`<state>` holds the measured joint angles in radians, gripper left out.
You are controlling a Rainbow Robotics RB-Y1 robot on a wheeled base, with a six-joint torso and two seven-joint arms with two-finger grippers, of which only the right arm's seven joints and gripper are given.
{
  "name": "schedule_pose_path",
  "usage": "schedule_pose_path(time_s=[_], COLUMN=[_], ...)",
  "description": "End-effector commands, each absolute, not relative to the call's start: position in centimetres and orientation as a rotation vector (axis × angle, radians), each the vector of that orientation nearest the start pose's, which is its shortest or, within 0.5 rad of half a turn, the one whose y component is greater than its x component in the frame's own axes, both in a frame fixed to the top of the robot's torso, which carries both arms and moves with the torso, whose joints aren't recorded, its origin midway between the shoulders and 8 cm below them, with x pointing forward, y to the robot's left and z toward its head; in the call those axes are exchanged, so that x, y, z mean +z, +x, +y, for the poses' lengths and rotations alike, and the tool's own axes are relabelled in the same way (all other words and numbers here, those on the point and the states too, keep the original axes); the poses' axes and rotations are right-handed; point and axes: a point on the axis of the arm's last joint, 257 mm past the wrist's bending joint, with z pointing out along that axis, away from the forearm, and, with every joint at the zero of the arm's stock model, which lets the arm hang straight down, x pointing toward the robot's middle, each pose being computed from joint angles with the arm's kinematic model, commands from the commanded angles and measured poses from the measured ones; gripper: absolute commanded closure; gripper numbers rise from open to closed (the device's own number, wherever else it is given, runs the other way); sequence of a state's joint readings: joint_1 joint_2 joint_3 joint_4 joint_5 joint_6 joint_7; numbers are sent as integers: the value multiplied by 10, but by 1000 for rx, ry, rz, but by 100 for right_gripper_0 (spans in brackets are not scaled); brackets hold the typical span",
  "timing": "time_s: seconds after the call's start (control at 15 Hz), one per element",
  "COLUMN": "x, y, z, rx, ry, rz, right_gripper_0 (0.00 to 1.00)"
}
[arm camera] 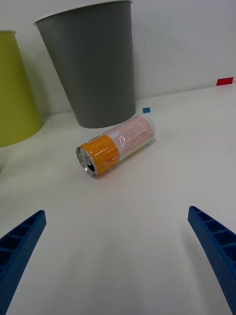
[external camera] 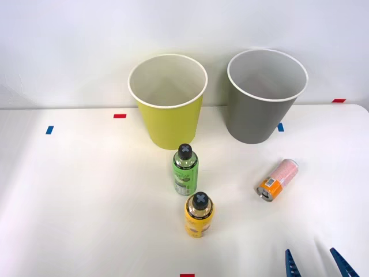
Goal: Put cans in the gray bin, plastic bottles in the light green bin
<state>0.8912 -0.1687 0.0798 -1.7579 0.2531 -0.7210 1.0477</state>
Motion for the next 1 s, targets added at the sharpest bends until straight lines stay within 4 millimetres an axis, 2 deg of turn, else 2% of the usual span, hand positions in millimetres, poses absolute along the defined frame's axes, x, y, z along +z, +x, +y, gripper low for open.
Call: schedule_pose_path(time_s=[0.07,1.0], x=[-301,-301], y=[242,242], z=[-265,-265], rx=[184,184], ry=[61,61], rz=[1570,1570], right_gripper_0=[0,0])
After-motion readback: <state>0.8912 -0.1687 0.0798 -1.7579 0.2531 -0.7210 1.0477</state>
